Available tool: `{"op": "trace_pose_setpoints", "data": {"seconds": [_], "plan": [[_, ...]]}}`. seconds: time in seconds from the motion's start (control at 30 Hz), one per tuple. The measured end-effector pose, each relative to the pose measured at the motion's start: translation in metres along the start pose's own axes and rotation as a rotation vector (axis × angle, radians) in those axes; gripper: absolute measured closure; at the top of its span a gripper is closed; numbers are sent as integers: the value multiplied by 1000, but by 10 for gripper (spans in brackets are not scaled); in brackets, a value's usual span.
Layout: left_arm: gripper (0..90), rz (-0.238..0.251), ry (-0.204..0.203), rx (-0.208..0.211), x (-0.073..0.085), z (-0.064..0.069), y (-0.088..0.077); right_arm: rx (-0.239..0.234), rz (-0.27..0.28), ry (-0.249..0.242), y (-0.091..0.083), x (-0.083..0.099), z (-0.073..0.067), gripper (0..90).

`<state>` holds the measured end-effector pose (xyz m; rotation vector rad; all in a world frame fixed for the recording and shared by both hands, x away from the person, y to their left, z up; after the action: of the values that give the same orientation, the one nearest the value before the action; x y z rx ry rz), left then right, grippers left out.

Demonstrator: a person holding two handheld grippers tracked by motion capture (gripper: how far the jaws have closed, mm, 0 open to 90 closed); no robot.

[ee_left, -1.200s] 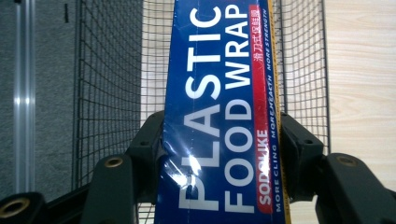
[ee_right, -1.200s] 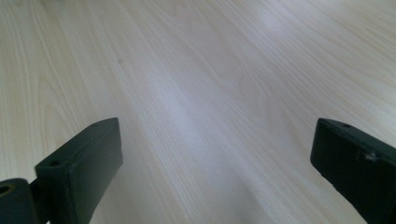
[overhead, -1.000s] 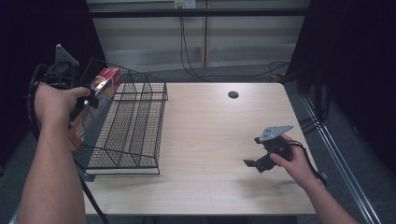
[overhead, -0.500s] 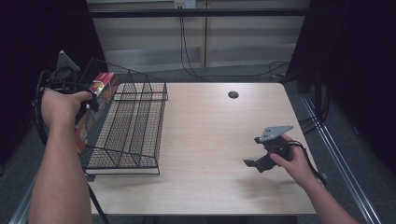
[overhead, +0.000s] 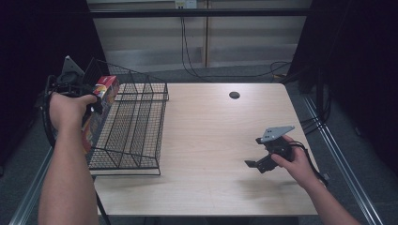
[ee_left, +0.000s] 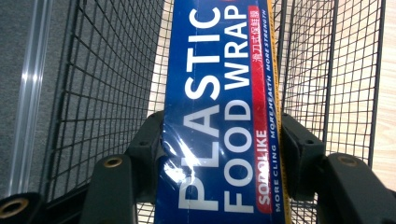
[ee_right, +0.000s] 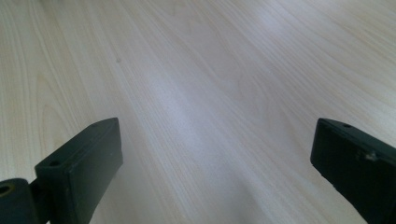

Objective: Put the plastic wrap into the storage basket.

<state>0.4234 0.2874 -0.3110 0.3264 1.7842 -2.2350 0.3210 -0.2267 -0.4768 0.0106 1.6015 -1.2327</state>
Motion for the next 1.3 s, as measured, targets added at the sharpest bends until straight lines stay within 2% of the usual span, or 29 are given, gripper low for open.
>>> {"op": "trace_pose_setpoints", "data": {"seconds": [0.03, 0.37, 0.43, 0.47, 0.6, 0.67, 0.7, 1.0, 1.07, 1.3], "plan": [[434, 3, -9, -5, 0, 1, 1, 0, 2, -2, 0, 0, 0, 21], [433, -1, -8, 3, 0, 1, 8, 5, 2, -1, 0, 0, 0, 21], [433, 9, -26, 4, 0, 2, 10, 0, 3, 0, -1, 0, 0, 21], [432, 4, -14, 1, 0, 1, 10, 0, 4, 0, -1, 0, 1, 21], [432, 5, -29, 1, 1, 0, 13, 0, 1, 0, 0, 0, 1, 21], [431, -2, -19, -7, 2, -1, 15, 3, 3, -1, 0, 0, 0, 21], [431, 5, -37, -4, 2, 0, 17, 3, 2, -1, 0, 0, 0, 22], [427, 1, -40, -15, 1, 1, 21, 7, 0, -2, 0, 0, 0, 21], [427, 10, -58, -13, 0, 2, 22, 0, 0, -3, 0, 0, 0, 21], [424, -11, -37, -21, -1, 4, 26, 2, 4, -2, -1, 0, 1, 21]]}}
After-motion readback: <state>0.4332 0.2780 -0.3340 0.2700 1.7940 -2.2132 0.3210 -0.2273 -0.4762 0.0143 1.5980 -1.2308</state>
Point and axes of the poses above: each handheld gripper's, and its own axes: y roughly forward along the jaws, x roughly out of its underside, z roughly to its right, the point moved 5 cm from there along y, roughly forward along the jaws, and after that the axes turned 10 degrees about x, right-handed, at the moved point
